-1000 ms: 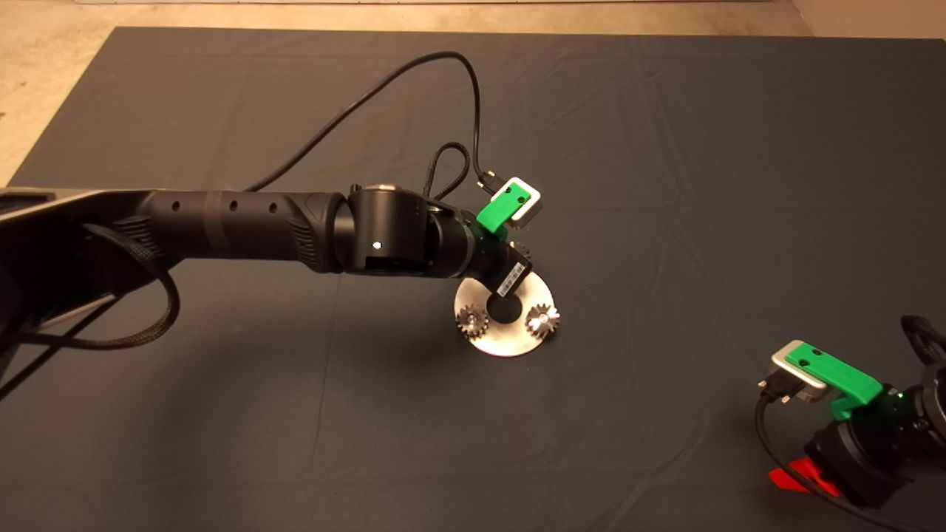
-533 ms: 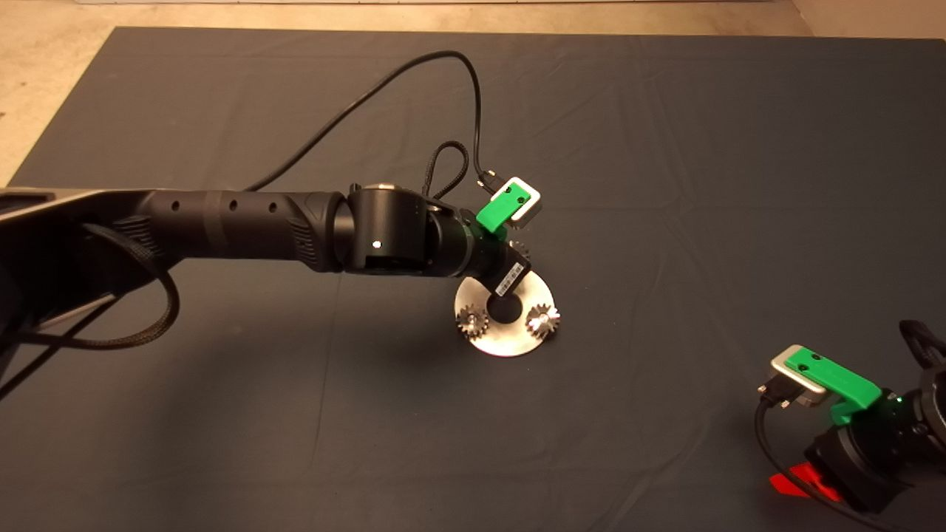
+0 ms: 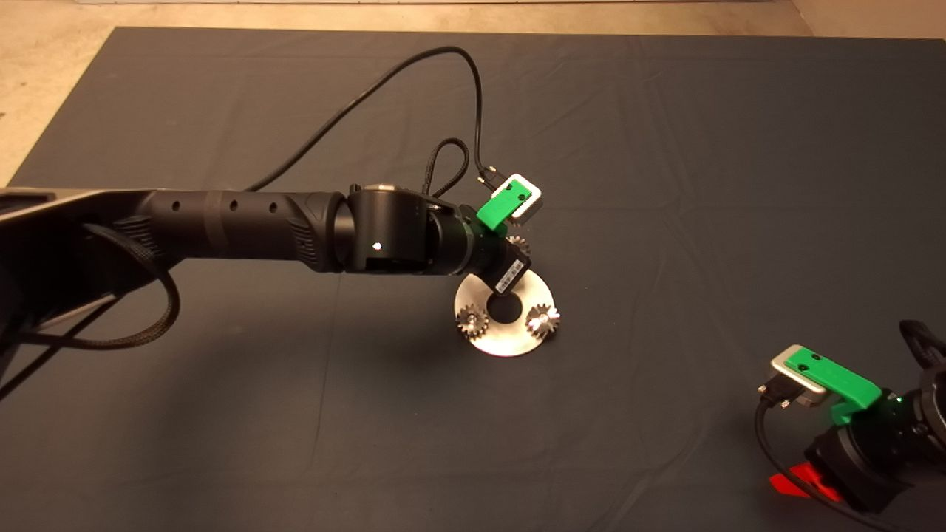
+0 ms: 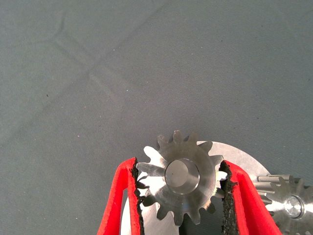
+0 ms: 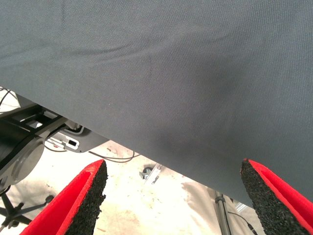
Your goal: Install three planetary gears onto the carrier pins
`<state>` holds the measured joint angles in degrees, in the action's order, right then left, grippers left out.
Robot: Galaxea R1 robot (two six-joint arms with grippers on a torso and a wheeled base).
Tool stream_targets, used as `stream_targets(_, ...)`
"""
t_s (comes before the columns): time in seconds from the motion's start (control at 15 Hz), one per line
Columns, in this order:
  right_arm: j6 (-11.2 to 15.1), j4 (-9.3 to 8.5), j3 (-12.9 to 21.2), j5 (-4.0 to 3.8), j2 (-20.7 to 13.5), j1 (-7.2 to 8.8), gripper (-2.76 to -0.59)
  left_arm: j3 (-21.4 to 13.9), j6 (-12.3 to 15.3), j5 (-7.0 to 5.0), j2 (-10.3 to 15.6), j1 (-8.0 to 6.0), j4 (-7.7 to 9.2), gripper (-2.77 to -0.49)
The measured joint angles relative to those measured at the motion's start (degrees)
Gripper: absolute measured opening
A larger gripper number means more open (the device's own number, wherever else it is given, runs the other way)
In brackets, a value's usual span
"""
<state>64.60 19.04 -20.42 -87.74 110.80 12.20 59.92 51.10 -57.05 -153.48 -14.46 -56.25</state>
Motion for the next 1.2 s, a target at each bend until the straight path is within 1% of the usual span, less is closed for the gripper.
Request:
stream_targets(0.07,0.0,0.0,0.0,0.0,0.0,0.0,-1.34,0.1,-0.9,0.01,0.0,0.0,0.0,-2.62)
stream_targets(0.2,0.0,0.0,0.0,-0.02,0.0,-0.17,-1.34,0.8,-1.0,0.02,0.0,0.02,-0.01,-2.62)
stream_targets(0.27,0.0,0.01,0.0,0.0,0.0,-0.22,-1.34,0.9,-1.0,-0.09,0.0,0.24,-0.33,-2.62)
stream_targets(0.4,0.0,0.0,0.0,0.0,0.0,-0.27,-1.34,0.9,-1.3,-0.16,-0.3,1.24,-0.37,-2.62)
stream_targets(0.47,0.0,0.0,0.0,0.02,0.0,-0.27,-1.34,0.9,-2.4,-0.11,-0.5,1.76,-0.39,-2.62)
stream_targets(0.6,0.0,0.0,0.0,0.0,0.0,-0.27,-1.34,1.1,-3.2,0.09,-0.5,2.67,-0.45,-2.62)
stream_targets(0.87,0.0,0.0,0.0,0.0,0.0,-0.24,-1.34,1.1,-3.2,0.17,-0.5,2.69,-0.56,-2.62)
stream_targets(0.93,0.0,0.0,0.0,0.02,0.0,-0.24,-1.34,1.2,-3.5,0.09,-0.6,2.69,-0.56,-2.62)
stream_targets(1.2,0.0,0.0,0.0,0.02,0.0,-0.24,-1.34,1.7,-4.7,0.44,-0.8,2.65,-0.59,-2.62)
